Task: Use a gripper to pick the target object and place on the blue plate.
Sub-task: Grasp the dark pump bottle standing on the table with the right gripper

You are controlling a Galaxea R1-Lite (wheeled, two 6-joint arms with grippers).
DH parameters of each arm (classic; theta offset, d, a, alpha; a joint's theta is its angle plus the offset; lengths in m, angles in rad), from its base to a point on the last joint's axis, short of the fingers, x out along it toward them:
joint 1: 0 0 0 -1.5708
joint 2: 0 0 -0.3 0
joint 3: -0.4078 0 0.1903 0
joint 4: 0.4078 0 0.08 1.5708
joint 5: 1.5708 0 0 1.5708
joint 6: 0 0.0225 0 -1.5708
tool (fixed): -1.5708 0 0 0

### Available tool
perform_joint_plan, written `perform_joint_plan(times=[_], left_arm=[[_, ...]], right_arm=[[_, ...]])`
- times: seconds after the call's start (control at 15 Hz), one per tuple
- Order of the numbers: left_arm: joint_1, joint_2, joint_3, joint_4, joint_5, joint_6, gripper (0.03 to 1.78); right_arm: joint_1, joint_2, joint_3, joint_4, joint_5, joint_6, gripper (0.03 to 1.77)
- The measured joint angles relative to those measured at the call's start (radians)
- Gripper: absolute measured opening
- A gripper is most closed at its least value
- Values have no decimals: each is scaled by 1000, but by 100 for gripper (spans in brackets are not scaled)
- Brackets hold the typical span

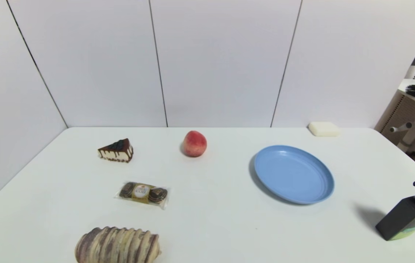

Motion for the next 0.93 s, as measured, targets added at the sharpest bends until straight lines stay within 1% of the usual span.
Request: perform_joint_plan(times=[0.53,0.8,0.93], left_arm=[[0,0,0,0,0,0,169],[0,0,0,0,0,0,169],[0,0,0,0,0,0,169]], right_arm=[[0,18,-1,4,0,-2,171],[-4,109,-11,0,-2,-4,171],[-23,181,-45,2,-2,-3,171]])
